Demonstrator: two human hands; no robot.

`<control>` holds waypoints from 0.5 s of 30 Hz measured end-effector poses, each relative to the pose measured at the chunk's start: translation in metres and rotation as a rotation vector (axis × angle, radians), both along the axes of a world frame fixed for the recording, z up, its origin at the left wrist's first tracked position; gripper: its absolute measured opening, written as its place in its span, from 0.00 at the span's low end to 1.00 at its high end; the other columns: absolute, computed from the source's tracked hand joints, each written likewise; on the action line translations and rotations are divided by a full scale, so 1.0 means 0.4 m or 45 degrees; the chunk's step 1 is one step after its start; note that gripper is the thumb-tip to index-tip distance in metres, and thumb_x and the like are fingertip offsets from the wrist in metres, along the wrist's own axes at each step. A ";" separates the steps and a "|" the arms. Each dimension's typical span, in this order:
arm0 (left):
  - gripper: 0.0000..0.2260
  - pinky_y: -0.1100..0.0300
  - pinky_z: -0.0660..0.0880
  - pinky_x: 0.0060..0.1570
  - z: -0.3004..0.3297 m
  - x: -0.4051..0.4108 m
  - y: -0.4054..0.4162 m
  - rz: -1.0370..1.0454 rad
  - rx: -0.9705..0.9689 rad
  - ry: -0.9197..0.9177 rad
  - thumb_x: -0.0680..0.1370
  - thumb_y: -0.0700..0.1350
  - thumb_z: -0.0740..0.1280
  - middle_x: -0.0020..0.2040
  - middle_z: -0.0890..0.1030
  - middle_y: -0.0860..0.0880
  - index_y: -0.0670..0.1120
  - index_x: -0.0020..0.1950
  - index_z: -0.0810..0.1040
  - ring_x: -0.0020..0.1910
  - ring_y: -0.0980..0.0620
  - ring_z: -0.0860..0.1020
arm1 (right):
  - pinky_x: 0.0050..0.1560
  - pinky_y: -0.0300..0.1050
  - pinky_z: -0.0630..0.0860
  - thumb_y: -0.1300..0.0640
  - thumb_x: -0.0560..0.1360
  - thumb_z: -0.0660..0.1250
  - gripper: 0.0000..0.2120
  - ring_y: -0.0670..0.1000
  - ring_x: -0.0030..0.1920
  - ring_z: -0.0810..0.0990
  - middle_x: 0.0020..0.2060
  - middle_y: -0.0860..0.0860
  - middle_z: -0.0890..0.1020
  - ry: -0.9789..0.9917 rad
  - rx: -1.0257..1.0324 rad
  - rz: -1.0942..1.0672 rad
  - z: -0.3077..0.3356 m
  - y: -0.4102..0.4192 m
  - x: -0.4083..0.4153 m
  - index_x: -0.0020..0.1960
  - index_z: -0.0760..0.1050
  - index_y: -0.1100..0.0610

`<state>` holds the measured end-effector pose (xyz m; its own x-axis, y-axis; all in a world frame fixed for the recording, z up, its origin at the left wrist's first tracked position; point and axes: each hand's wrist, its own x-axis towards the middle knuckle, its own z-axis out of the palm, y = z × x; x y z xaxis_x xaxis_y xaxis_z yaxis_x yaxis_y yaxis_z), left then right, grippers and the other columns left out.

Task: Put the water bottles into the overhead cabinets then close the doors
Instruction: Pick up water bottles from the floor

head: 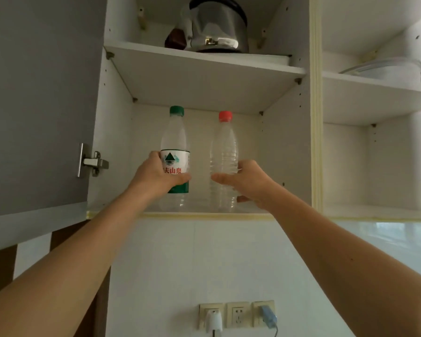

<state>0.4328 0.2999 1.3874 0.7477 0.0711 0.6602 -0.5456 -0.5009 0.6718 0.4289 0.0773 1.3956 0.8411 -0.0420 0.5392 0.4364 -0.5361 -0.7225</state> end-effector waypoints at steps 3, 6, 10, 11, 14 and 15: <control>0.31 0.52 0.79 0.52 -0.003 0.034 0.011 -0.035 0.019 0.050 0.69 0.53 0.80 0.52 0.77 0.55 0.50 0.64 0.67 0.50 0.54 0.78 | 0.52 0.56 0.84 0.43 0.69 0.80 0.33 0.55 0.53 0.83 0.56 0.54 0.82 0.039 -0.085 -0.045 0.004 -0.007 0.031 0.67 0.74 0.55; 0.29 0.52 0.80 0.46 0.010 0.063 0.005 -0.064 0.046 0.104 0.70 0.53 0.79 0.52 0.76 0.55 0.52 0.63 0.66 0.50 0.55 0.77 | 0.50 0.55 0.85 0.45 0.70 0.79 0.30 0.56 0.52 0.84 0.54 0.54 0.83 0.042 -0.195 -0.057 0.015 -0.002 0.066 0.65 0.75 0.56; 0.28 0.53 0.80 0.44 0.021 0.117 -0.017 -0.061 0.050 0.133 0.72 0.52 0.78 0.52 0.77 0.53 0.50 0.63 0.66 0.49 0.55 0.77 | 0.44 0.52 0.85 0.47 0.70 0.79 0.27 0.57 0.49 0.84 0.51 0.56 0.83 0.054 -0.271 -0.128 0.021 0.020 0.114 0.63 0.75 0.57; 0.27 0.53 0.79 0.42 0.020 0.129 -0.022 -0.067 0.044 0.149 0.72 0.51 0.78 0.53 0.77 0.52 0.50 0.63 0.66 0.49 0.54 0.77 | 0.45 0.52 0.85 0.47 0.71 0.78 0.28 0.57 0.50 0.83 0.52 0.56 0.82 0.059 -0.285 -0.123 0.020 0.023 0.124 0.65 0.74 0.57; 0.27 0.53 0.78 0.44 0.017 0.172 -0.033 -0.121 -0.017 0.179 0.73 0.49 0.78 0.58 0.78 0.50 0.48 0.65 0.66 0.53 0.51 0.78 | 0.47 0.52 0.84 0.48 0.73 0.77 0.28 0.57 0.51 0.82 0.55 0.55 0.81 0.082 -0.306 -0.111 0.019 0.033 0.157 0.68 0.72 0.56; 0.27 0.51 0.78 0.48 0.018 0.184 -0.035 -0.144 -0.045 0.191 0.73 0.48 0.78 0.59 0.78 0.49 0.48 0.65 0.66 0.55 0.49 0.78 | 0.48 0.52 0.84 0.48 0.73 0.76 0.28 0.57 0.51 0.81 0.56 0.55 0.80 0.084 -0.308 -0.113 0.021 0.036 0.167 0.69 0.72 0.56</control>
<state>0.5065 0.2860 1.3948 0.8419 0.0022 0.5397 -0.4897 -0.4169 0.7657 0.4958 0.0916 1.4039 0.8734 0.0064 0.4869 0.3363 -0.7311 -0.5937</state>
